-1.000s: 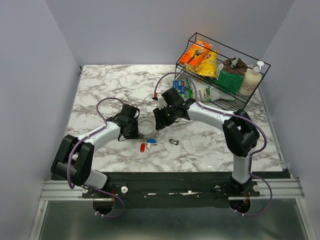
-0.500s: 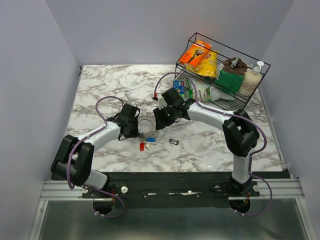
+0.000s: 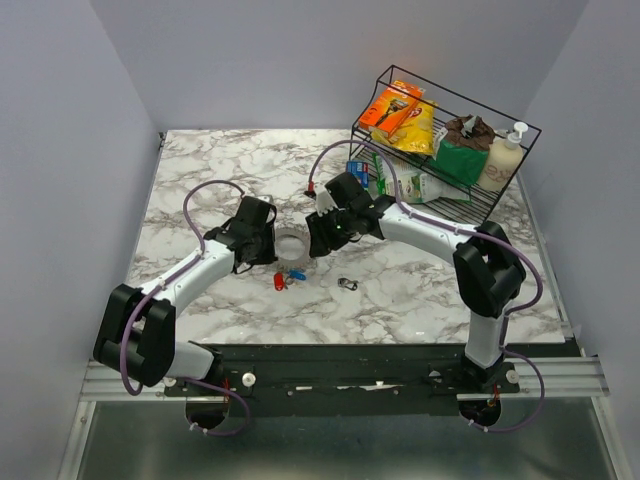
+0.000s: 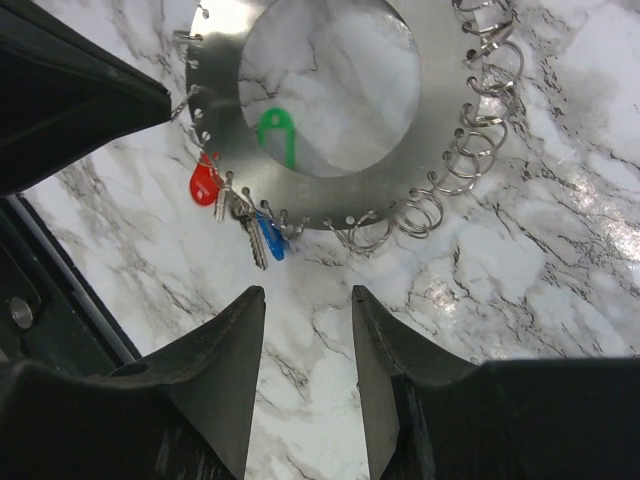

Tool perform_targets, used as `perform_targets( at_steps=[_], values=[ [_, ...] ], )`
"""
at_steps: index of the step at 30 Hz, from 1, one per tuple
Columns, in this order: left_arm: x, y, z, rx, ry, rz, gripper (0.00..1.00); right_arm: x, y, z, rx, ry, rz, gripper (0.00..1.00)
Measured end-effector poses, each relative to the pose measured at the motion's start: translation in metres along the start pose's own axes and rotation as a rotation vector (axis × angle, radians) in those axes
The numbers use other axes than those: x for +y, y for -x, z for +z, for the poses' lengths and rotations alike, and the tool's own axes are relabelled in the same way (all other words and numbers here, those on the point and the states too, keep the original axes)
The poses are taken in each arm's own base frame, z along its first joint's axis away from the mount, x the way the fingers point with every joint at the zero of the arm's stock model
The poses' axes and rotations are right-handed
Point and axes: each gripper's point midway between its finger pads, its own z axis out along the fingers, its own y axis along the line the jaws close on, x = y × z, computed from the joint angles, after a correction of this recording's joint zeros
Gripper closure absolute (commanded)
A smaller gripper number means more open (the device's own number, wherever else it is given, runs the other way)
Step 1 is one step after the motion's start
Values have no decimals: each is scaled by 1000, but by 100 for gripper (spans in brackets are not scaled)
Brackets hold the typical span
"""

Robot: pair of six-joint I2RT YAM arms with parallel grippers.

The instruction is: Put the keys on the keyring

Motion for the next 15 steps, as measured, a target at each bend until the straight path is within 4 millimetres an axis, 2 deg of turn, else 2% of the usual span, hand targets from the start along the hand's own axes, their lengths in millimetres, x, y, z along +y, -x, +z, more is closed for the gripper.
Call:
perform_targets(
  at_steps=[3, 15],
  values=[
    [-3, 6, -3, -15, -8, 5, 100, 7, 6, -6, -21, 23, -14, 51],
    [-23, 3, -5, 9, -122, 3, 100, 34, 17, -21, -87, 162, -86, 50]
  ],
)
